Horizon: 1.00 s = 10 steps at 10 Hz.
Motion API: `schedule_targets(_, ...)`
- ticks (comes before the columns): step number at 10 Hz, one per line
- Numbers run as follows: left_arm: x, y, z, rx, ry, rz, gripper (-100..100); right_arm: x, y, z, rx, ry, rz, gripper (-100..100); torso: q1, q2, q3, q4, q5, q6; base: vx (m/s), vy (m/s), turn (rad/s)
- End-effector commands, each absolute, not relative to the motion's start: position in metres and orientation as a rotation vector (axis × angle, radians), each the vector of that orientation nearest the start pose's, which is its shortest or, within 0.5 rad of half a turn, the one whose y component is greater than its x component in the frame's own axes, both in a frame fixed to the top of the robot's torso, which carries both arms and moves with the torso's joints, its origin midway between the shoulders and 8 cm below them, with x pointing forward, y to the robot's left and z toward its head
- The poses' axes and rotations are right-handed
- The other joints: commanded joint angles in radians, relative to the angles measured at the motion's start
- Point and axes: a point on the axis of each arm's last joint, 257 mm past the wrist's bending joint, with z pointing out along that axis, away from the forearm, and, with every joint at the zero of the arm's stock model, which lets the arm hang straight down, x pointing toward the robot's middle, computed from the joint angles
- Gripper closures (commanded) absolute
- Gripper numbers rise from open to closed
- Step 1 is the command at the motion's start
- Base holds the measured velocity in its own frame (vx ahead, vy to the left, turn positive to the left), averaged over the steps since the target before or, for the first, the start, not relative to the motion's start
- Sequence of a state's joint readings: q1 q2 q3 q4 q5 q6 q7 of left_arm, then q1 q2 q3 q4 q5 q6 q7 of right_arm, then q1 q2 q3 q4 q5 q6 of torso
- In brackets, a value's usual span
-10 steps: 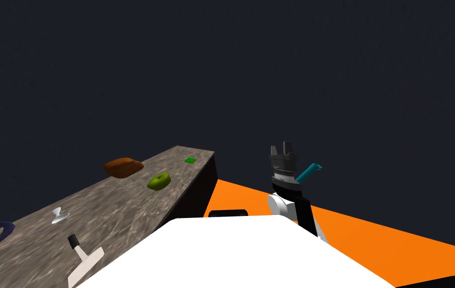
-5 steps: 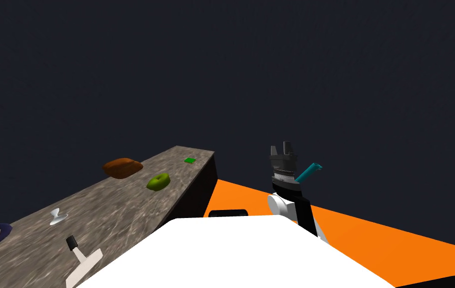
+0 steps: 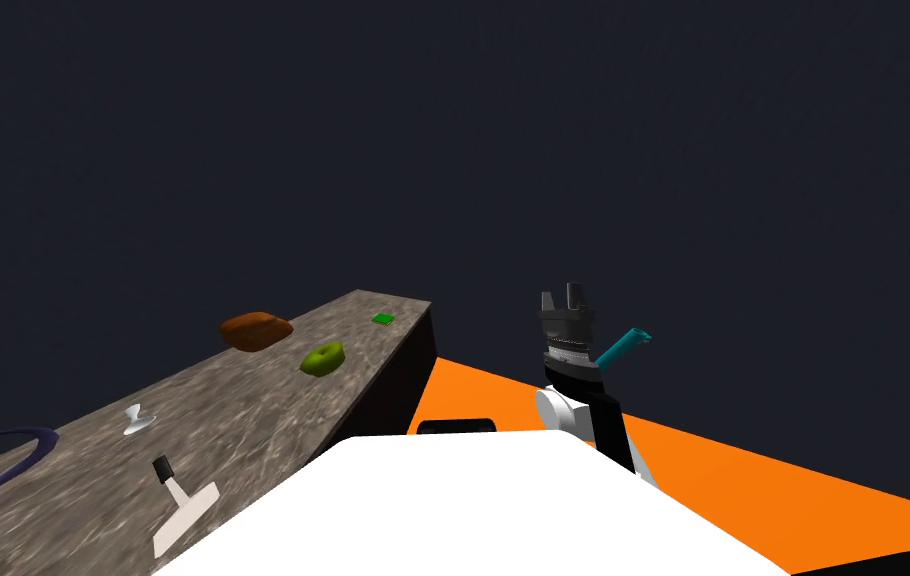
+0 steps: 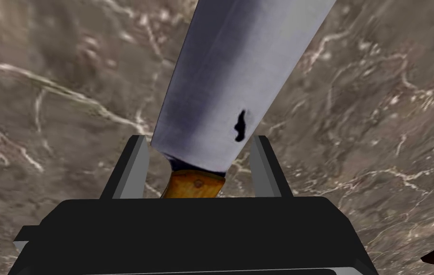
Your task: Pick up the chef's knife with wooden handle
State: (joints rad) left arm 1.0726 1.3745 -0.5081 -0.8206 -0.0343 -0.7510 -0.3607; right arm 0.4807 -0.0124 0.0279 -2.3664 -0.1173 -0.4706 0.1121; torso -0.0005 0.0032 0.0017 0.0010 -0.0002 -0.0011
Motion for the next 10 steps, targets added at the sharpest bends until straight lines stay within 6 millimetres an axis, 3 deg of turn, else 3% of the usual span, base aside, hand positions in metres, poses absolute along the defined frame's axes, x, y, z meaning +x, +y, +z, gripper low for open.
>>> schedule_targets(1,-0.192,0.680,-0.343,-0.128,3.101,0.129,100,0.331,-0.277,0.062,0.626,0.530,1.327,0,0.000,0.000,0.000,0.000,0.000,0.000,-0.023,-0.002,0.023)
schedule_targets(8,-0.137,0.686,-0.327,-0.052,3.107,0.119,100,0.331,-0.277,0.062,0.626,0.530,1.327,0,-0.001,0.000,0.000,0.000,0.000,0.000,-0.028,-0.003,0.069)
schedule_targets(9,-0.142,0.686,-0.327,-0.056,3.106,0.122,100,0.331,-0.277,0.062,0.626,0.530,1.328,0,-0.001,0.000,0.000,0.000,0.000,0.001,-0.013,0.001,0.003)
schedule_targets(10,-0.140,0.686,-0.327,-0.057,3.106,0.122,0,0.331,-0.277,0.062,0.626,0.530,1.328,0,0.000,-0.001,0.000,0.000,0.000,0.000,0.000,0.000,0.000)
